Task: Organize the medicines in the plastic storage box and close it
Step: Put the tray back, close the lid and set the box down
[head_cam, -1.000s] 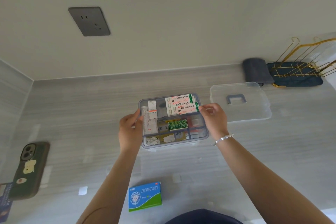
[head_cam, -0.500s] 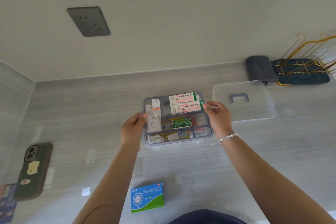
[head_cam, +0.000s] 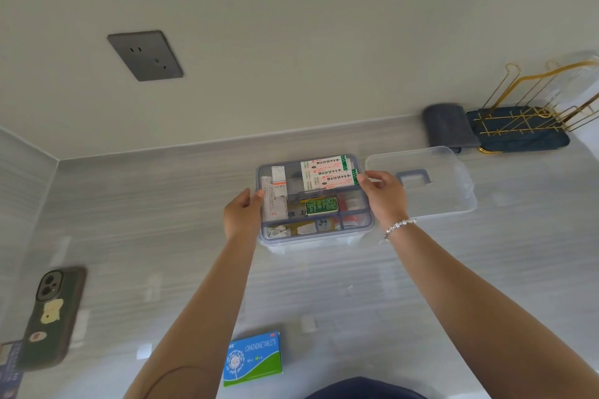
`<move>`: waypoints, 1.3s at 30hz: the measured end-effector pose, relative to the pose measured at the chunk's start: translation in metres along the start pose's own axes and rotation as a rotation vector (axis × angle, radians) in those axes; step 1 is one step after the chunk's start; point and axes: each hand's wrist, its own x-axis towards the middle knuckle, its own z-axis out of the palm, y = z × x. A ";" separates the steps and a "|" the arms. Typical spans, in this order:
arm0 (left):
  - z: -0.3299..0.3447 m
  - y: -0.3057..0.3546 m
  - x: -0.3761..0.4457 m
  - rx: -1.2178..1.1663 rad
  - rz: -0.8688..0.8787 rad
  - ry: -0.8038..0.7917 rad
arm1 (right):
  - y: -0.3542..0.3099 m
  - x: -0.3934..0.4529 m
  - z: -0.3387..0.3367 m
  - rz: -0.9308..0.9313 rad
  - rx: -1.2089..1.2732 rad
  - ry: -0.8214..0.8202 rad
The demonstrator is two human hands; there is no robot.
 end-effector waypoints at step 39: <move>0.240 0.008 -0.118 0.152 0.143 -0.330 | 0.126 0.077 -0.207 0.087 -0.060 0.019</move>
